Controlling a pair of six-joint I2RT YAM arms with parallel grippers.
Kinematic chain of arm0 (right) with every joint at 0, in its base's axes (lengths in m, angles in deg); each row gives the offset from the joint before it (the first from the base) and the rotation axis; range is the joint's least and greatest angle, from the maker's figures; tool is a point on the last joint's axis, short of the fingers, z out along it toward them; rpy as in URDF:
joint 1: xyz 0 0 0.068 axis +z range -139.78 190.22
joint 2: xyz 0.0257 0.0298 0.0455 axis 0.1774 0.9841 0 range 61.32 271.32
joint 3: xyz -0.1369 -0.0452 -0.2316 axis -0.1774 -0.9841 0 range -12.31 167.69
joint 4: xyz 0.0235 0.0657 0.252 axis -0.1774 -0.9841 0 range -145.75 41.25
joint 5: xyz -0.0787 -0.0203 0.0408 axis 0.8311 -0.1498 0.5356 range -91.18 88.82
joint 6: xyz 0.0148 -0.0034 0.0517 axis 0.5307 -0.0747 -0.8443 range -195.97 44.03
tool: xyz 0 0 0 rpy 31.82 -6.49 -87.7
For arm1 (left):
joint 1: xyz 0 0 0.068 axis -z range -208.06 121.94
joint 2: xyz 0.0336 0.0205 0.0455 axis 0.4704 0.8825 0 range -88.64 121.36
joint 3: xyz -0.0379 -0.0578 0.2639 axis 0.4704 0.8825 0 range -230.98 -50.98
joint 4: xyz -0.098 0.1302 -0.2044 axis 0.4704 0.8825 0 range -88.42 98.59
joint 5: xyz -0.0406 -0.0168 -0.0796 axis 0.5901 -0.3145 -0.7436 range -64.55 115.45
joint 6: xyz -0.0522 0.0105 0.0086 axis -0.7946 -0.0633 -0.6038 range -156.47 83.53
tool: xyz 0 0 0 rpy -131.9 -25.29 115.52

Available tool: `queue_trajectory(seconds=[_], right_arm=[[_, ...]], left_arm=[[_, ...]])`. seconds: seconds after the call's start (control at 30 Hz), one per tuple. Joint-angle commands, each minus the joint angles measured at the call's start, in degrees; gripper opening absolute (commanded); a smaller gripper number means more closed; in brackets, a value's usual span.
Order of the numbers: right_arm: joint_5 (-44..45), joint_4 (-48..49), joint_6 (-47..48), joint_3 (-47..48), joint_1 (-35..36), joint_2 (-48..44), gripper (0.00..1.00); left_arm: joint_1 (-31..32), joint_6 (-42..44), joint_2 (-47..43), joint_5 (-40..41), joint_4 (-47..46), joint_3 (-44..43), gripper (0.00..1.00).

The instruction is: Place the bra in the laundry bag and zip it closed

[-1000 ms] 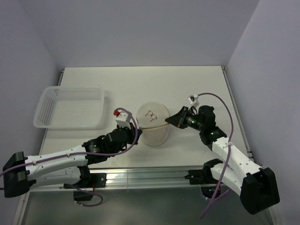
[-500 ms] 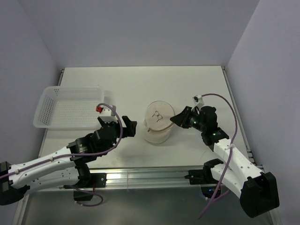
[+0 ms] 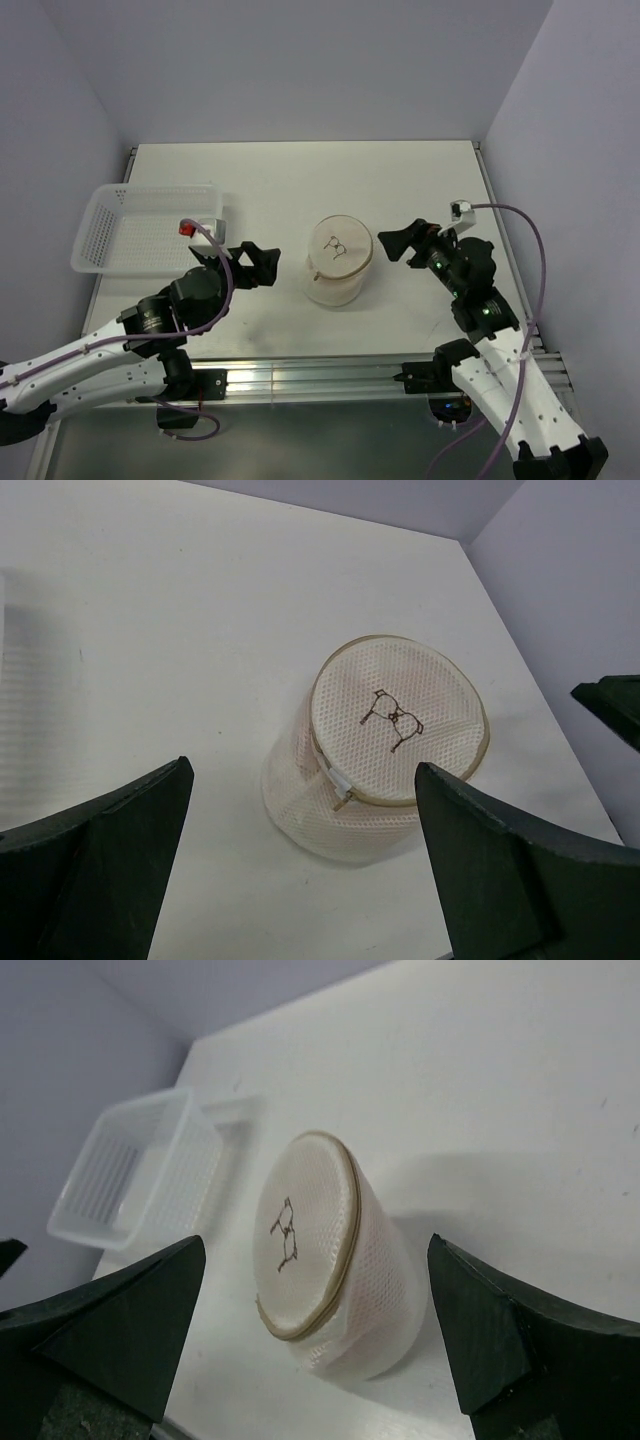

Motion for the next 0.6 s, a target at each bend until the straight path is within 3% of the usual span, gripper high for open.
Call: queue_trajectory(seconds=[0.0,0.2,0.57], right_arm=[[8.88,-3.76,2.01,4.09,-0.23,-5.36,1.00],[15.57,-4.04,0.79,3.92,-0.23,-13.09,1.00],[18.21,-3.77,0.70,2.25,-0.32,-15.12,1.00]], left_arm=[[-0.11,3.20,-2.32,-1.19,-1.76,-1.95,0.99],[-0.11,4.43,-4.52,-1.36,-2.11,-1.86,0.99],[-0.11,5.05,-4.97,-1.11,-2.99,-0.89,0.99]])
